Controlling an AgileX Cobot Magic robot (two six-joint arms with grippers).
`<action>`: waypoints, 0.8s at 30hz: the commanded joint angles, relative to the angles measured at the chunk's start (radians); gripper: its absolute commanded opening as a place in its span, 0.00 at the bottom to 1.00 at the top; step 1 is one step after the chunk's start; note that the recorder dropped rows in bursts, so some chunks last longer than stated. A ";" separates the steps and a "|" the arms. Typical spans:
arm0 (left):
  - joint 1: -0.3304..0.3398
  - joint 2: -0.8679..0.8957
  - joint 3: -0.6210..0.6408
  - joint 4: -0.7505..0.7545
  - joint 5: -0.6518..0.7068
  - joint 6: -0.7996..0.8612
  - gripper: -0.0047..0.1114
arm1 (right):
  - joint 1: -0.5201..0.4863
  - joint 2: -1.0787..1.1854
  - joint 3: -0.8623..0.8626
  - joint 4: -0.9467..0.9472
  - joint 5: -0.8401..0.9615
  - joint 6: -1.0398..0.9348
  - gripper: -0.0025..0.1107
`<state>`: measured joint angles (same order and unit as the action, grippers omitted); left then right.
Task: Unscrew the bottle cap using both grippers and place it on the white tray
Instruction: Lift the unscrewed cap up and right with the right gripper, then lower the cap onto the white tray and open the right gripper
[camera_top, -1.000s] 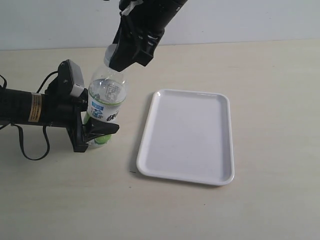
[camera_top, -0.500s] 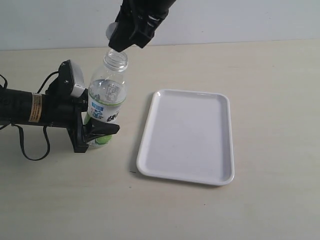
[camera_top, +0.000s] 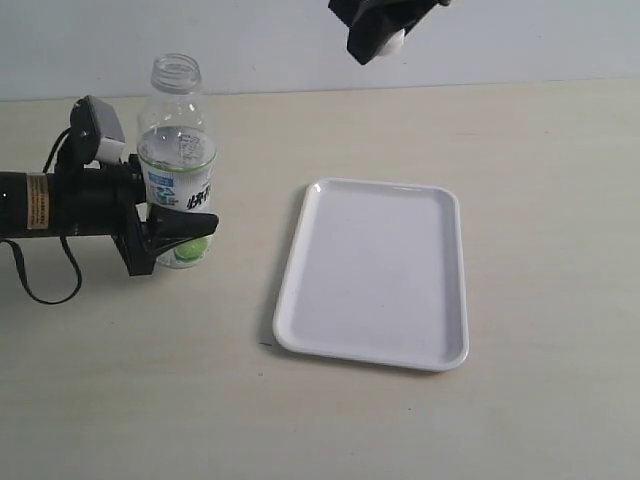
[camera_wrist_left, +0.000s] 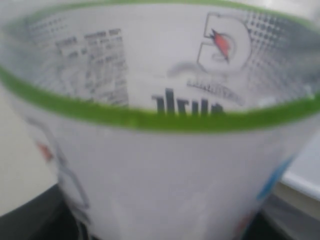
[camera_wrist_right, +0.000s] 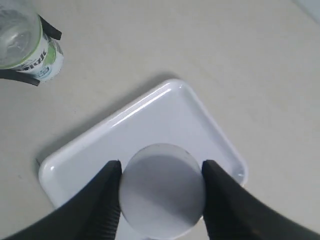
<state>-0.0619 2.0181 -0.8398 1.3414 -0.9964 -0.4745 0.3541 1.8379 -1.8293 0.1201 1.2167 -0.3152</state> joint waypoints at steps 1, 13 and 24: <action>0.002 -0.005 -0.004 -0.024 -0.061 -0.026 0.04 | 0.013 0.078 0.016 0.060 0.004 0.084 0.02; 0.002 -0.005 -0.004 -0.039 -0.097 -0.033 0.04 | 0.019 0.180 0.230 0.028 -0.111 0.226 0.02; 0.002 -0.005 -0.004 -0.069 -0.112 -0.033 0.04 | 0.019 0.167 0.416 -0.043 -0.346 0.374 0.02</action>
<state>-0.0619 2.0181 -0.8398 1.3015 -1.0644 -0.5004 0.3740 2.0095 -1.4155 0.1318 0.9150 0.0000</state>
